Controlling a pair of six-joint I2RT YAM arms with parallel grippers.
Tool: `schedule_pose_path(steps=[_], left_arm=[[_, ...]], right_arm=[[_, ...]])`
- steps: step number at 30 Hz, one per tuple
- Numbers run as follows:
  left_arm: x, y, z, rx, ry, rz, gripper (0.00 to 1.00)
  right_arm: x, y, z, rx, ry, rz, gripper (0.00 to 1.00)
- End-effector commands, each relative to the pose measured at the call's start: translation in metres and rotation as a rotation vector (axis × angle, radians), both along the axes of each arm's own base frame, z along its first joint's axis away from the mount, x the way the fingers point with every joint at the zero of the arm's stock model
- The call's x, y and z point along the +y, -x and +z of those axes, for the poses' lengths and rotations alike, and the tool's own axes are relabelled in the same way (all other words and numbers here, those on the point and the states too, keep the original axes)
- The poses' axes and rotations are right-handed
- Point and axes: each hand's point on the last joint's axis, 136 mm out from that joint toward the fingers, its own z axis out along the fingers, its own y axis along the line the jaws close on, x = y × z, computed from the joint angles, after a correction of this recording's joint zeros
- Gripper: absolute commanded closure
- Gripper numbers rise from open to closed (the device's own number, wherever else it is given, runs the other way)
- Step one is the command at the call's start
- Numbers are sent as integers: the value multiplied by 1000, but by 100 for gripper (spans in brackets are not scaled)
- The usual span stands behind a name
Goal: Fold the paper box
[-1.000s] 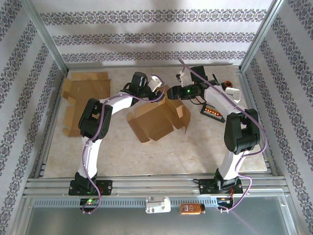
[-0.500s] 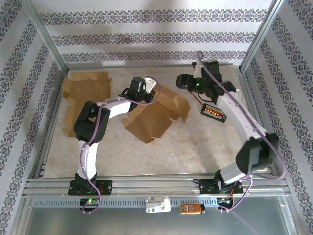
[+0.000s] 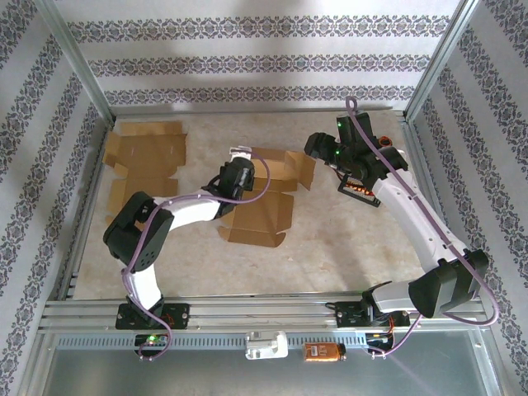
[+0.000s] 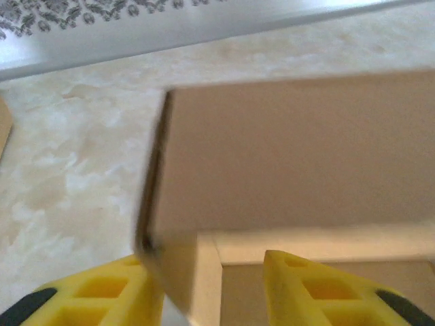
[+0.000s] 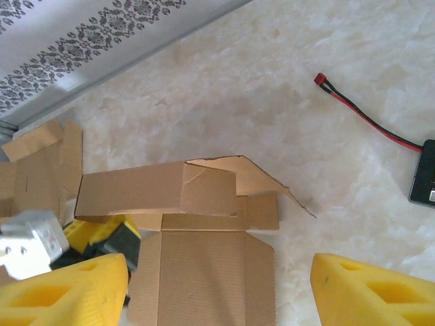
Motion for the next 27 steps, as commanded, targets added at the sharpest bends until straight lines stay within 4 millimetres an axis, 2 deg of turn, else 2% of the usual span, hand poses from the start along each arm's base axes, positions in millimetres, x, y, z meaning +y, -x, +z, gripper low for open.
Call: schedule_pose_path(steps=[1, 3, 6, 8, 10, 14, 17, 22, 27], left_arm=[[11, 12, 45, -98, 125, 41, 49], [19, 29, 57, -84, 158, 38, 43], [30, 54, 73, -13, 203, 37, 41], [35, 62, 82, 73, 250, 19, 41], [42, 60, 84, 191, 334, 23, 40], [45, 41, 84, 389, 462, 0, 39], [33, 17, 86, 485, 551, -75, 34], [13, -17, 70, 557, 613, -159, 29], [4, -39, 47, 546, 608, -188, 11]], right_arm=[[17, 4, -4, 29, -16, 40, 29], [31, 6, -2, 34, -37, 72, 29], [50, 1, -5, 47, -46, 89, 29], [58, -6, -10, 64, -37, 80, 28], [60, -15, -18, 89, -29, 53, 29], [66, -37, -41, 137, -23, 10, 24], [76, -51, -62, 199, -66, 7, 22], [93, -65, -89, 228, -118, 56, 22], [99, -74, -102, 205, -108, 118, 22]])
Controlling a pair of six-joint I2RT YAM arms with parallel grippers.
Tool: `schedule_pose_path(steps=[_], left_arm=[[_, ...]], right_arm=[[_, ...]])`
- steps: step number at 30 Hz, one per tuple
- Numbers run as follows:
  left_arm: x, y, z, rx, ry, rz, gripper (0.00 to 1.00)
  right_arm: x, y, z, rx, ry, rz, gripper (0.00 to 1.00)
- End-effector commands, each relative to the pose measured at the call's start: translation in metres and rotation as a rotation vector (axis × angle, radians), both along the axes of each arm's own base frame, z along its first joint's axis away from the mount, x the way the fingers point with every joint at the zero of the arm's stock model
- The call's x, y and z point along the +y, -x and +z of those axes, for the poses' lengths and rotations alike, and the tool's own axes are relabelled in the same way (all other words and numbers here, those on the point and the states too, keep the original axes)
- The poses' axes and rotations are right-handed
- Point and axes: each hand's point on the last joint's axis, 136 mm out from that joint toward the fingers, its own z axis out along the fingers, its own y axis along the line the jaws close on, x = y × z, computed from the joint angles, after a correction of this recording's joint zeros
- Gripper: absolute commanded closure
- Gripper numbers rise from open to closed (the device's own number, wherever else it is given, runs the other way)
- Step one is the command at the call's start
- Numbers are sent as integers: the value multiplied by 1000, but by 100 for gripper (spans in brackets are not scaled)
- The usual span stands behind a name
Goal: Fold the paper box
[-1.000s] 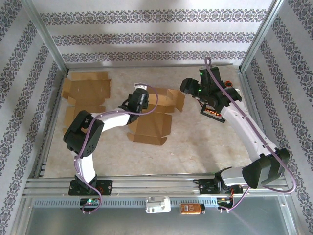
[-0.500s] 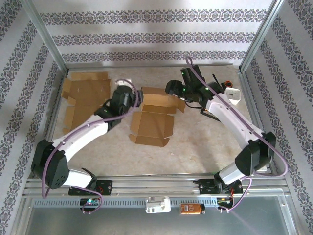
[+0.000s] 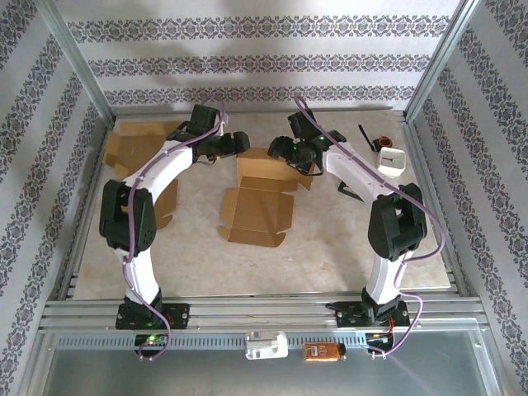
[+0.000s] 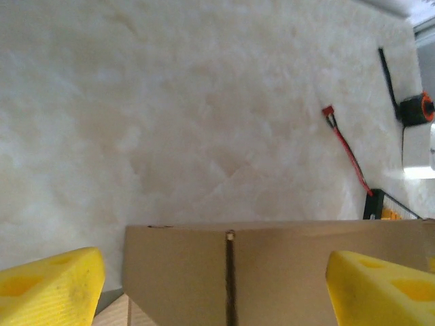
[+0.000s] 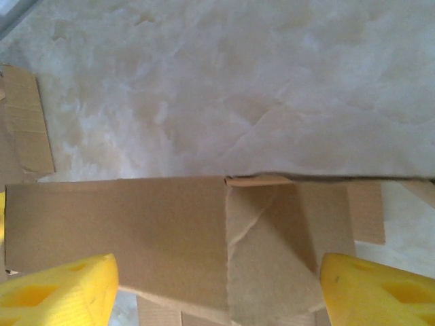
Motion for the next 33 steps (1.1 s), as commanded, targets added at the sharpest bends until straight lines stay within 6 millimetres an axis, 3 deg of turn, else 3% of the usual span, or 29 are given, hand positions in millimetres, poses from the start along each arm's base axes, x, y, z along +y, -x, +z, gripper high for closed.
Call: schedule_pose_path(steps=[1, 5, 15, 19, 28, 33], left_arm=[[-11, -3, 7, -13, 49, -51, 11], [-18, -5, 1, -13, 103, -54, 15], [-32, 13, -10, 74, 255, -43, 34], [-36, 19, -7, 34, 323, -40, 35], [-25, 32, -16, 47, 231, -2, 38], [-16, 34, -29, 67, 156, 17, 38]], right_arm=[[11, -9, 5, -53, -51, 61, 22], [13, -12, -1, -45, -73, 65, 26], [20, -17, -13, -37, -134, 75, 39], [18, -15, -19, -6, -153, 45, 46], [9, -12, -18, -7, -129, 23, 57], [0, -3, -7, -30, -99, 49, 35]])
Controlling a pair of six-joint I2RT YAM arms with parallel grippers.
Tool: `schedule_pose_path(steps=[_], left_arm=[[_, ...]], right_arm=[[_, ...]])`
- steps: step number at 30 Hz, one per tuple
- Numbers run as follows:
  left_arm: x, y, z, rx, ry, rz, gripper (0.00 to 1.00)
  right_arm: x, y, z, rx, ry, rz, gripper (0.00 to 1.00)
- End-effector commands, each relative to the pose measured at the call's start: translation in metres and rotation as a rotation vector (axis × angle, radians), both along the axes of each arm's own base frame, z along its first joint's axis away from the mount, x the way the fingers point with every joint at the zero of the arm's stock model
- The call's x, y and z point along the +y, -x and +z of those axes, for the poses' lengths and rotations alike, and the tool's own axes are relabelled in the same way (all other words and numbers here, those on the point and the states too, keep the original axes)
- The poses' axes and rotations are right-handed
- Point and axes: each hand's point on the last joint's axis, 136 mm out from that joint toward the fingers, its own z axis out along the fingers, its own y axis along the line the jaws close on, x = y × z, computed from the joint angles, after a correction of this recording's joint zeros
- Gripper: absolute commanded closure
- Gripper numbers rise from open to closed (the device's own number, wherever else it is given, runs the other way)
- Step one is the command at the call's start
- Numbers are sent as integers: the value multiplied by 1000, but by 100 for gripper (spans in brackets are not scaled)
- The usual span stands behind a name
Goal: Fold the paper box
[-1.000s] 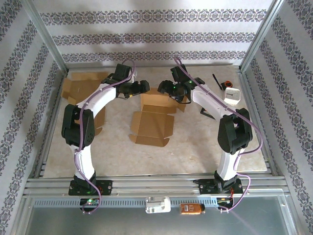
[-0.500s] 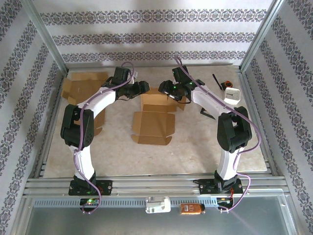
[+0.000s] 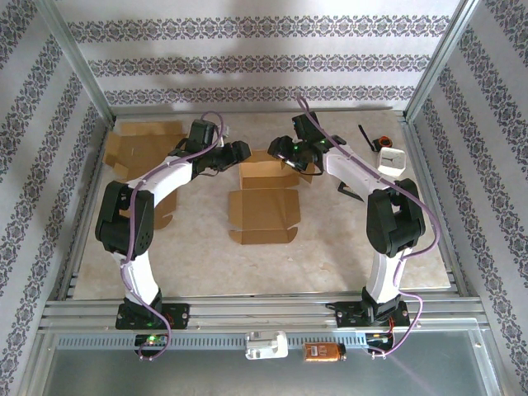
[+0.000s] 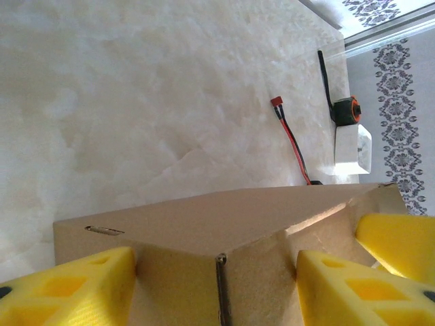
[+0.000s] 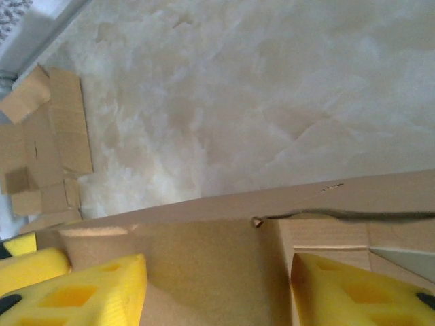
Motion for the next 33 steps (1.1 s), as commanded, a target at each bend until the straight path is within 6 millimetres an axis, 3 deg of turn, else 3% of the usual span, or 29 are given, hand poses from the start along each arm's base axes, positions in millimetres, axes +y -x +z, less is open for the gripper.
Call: schedule_pose_path(steps=[1, 8, 13, 16, 21, 28, 33], left_arm=[[5, 18, -19, 72, -86, -2, 38], [7, 16, -22, 85, -126, -1, 38], [6, 14, -22, 90, -143, -7, 38], [6, 14, -21, 91, -148, -8, 38], [6, 13, -23, 96, -156, -12, 38], [4, 11, -28, 117, -160, -20, 38], [4, 10, -29, 120, -174, -27, 38]], right_arm=[[-13, 14, 8, -17, 32, 18, 34], [-48, 49, 20, -106, 88, 11, 26], [-69, 59, -10, -99, 45, -68, 21], [-70, 54, -35, -104, 18, -83, 25], [-57, 39, -69, -108, 70, -48, 28], [-53, 4, -84, -207, 99, -115, 29], [-48, -7, -95, -241, 70, -119, 30]])
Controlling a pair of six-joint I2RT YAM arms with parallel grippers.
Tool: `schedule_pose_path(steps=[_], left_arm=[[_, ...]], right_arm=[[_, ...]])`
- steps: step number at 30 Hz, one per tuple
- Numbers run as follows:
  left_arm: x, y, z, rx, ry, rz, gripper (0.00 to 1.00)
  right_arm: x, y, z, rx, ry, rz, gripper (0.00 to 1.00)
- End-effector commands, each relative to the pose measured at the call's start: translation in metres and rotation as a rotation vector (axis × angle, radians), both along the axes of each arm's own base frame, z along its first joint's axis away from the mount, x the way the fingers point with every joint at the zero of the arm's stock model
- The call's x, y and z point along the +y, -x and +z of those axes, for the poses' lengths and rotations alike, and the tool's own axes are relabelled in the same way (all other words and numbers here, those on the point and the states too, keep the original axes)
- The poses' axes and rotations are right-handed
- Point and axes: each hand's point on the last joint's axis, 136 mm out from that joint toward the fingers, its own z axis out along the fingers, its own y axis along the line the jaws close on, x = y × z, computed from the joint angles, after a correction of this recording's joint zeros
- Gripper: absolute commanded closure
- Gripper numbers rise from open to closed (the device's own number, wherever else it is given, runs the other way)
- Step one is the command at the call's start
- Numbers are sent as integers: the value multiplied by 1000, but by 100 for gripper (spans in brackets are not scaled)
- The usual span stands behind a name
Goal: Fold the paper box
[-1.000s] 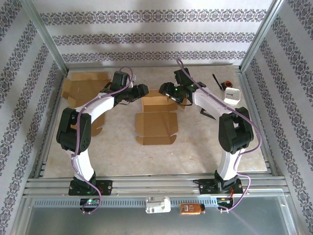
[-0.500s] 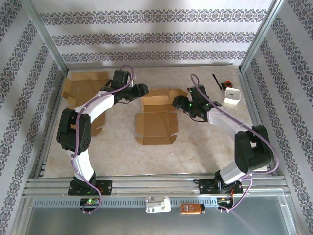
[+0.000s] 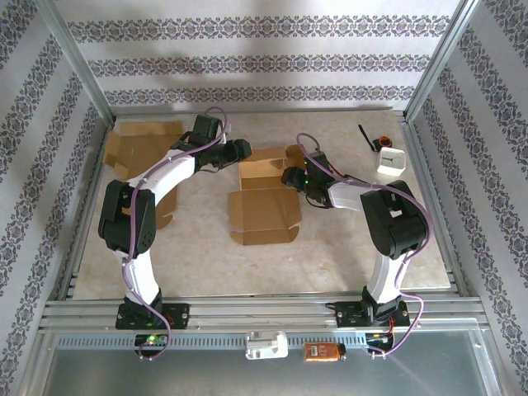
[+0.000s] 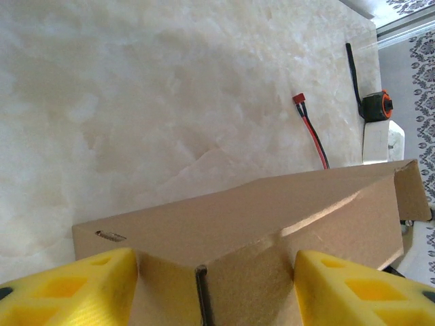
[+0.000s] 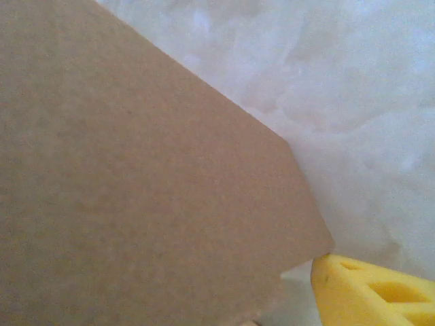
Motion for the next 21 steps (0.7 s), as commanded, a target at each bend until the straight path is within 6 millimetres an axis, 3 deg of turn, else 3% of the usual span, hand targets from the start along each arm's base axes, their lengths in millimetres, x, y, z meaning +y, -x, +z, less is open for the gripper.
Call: schedule_pose_path(steps=[1, 5, 11, 14, 17, 21], left_arm=[[4, 13, -32, 99, -79, -21, 38], [4, 13, -33, 102, -85, -20, 38], [3, 10, -36, 108, -86, -14, 38], [4, 9, -36, 108, -88, -13, 39], [3, 8, -36, 110, -85, -13, 39], [3, 8, -36, 112, -87, -11, 39]], right_arm=[[5, -22, 9, -98, -20, -27, 31], [-7, -12, 15, -116, 9, -71, 31], [-38, 19, 32, -157, 61, -118, 27], [-30, 29, 36, -162, 45, -69, 29], [-7, 39, 39, -178, 38, -19, 30], [12, 34, 43, -206, 79, 14, 31]])
